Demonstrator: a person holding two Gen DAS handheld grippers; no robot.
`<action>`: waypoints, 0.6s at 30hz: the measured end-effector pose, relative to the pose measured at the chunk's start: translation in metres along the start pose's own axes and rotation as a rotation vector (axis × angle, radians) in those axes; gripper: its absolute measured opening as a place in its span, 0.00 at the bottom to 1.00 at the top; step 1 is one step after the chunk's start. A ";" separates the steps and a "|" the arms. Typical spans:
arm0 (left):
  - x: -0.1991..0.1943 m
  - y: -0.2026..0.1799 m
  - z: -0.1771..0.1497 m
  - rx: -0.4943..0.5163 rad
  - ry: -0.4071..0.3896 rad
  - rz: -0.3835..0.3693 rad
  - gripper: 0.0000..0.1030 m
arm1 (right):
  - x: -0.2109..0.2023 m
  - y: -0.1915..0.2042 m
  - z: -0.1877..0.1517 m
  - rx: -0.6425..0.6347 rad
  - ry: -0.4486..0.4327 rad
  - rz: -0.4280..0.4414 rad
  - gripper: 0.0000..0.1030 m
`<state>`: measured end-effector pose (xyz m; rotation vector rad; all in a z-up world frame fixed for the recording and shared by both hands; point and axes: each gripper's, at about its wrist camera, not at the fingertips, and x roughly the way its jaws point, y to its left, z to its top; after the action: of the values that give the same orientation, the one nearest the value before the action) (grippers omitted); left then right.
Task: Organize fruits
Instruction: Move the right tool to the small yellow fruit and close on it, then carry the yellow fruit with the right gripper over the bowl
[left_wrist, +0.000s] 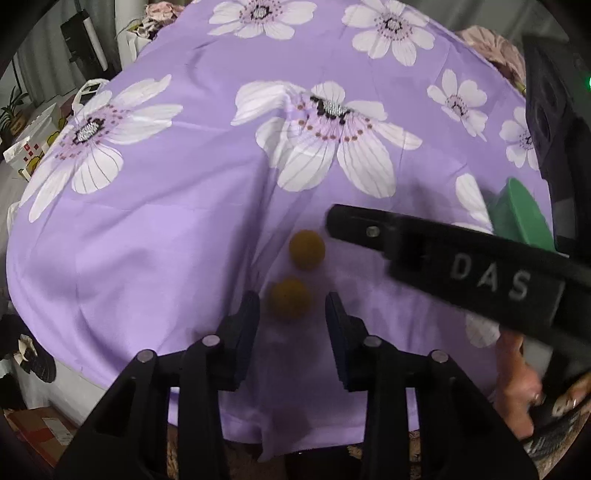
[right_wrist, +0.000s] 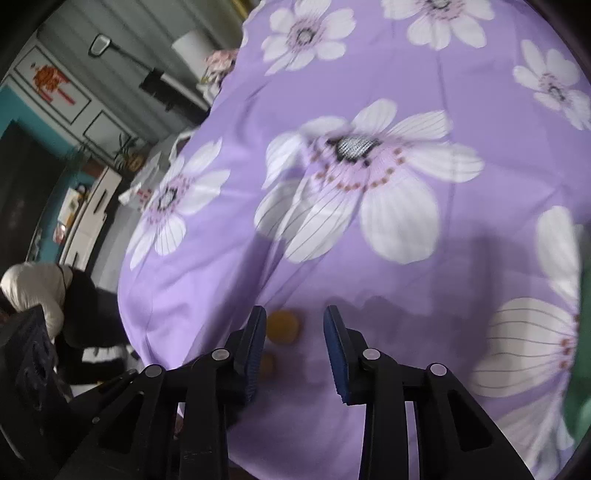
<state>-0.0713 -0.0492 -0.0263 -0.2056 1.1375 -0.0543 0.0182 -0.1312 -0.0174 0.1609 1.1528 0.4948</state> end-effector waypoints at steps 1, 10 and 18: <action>0.004 0.001 0.000 -0.006 0.010 0.000 0.32 | 0.005 0.001 0.000 -0.004 0.010 0.002 0.33; 0.017 0.008 -0.002 -0.016 -0.022 0.015 0.26 | 0.034 0.005 0.000 -0.009 0.078 0.003 0.31; -0.007 -0.006 0.000 0.022 -0.139 -0.002 0.25 | 0.013 -0.008 0.002 0.038 0.029 0.008 0.26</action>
<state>-0.0733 -0.0542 -0.0188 -0.1883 0.9976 -0.0534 0.0262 -0.1324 -0.0304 0.1913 1.1908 0.4836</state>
